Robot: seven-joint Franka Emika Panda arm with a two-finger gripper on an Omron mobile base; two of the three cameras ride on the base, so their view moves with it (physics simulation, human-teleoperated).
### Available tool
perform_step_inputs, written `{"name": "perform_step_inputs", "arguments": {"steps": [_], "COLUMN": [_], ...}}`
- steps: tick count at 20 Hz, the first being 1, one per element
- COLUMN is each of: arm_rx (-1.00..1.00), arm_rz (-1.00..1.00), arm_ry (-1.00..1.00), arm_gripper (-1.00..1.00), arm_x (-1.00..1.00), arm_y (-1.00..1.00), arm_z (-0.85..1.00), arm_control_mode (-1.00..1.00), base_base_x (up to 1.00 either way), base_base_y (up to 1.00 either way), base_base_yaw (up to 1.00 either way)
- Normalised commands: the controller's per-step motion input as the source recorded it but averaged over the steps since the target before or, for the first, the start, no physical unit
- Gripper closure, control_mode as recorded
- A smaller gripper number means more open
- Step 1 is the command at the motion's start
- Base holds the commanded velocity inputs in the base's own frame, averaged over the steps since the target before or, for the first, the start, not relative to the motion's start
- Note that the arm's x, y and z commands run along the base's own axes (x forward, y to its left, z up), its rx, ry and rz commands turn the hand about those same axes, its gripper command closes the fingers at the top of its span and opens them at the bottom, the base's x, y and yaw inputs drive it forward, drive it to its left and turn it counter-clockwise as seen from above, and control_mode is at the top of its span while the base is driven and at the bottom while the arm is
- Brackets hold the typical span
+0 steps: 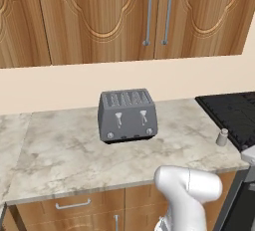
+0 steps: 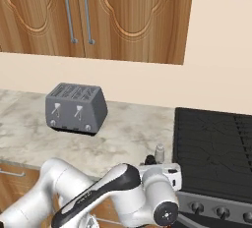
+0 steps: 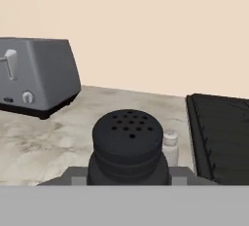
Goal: Take 2 condiments from the cabinet and move them on the counter near the stove.Make sure the condiments are lined up with each other, next to each other.
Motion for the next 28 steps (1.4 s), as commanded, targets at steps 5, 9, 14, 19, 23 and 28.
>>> {"name": "perform_step_inputs", "arguments": {"steps": [5, 9, 14, 19, 23, 28], "arm_rx": [0.12, 0.17, 0.14, 0.08, 0.01, -0.03], "arm_rz": [0.17, 0.12, 0.11, 0.16, 0.09, 0.00], "arm_ry": [0.00, 0.00, 0.00, 0.00, 0.01, 0.01], "arm_gripper": [1.00, 1.00, 1.00, 1.00, 1.00, 1.00], "arm_x": [0.13, 0.35, 0.28, 0.22, 0.14, 0.23], "arm_y": [-0.17, -0.26, -0.21, -0.11, -0.01, 0.00], "arm_z": [-0.27, -0.05, -0.14, -0.23, -0.13, -0.12], "arm_control_mode": [-1.00, -1.00, -1.00, -1.00, -1.00, -1.00], "base_base_x": [0.00, 0.00, 0.00, 0.00, 0.00, 0.00], "base_base_y": [0.00, 0.00, 0.00, 0.00, 0.00, 0.00], "base_base_yaw": [0.00, 0.00, 0.00, 0.00, 0.00, 0.00]}}
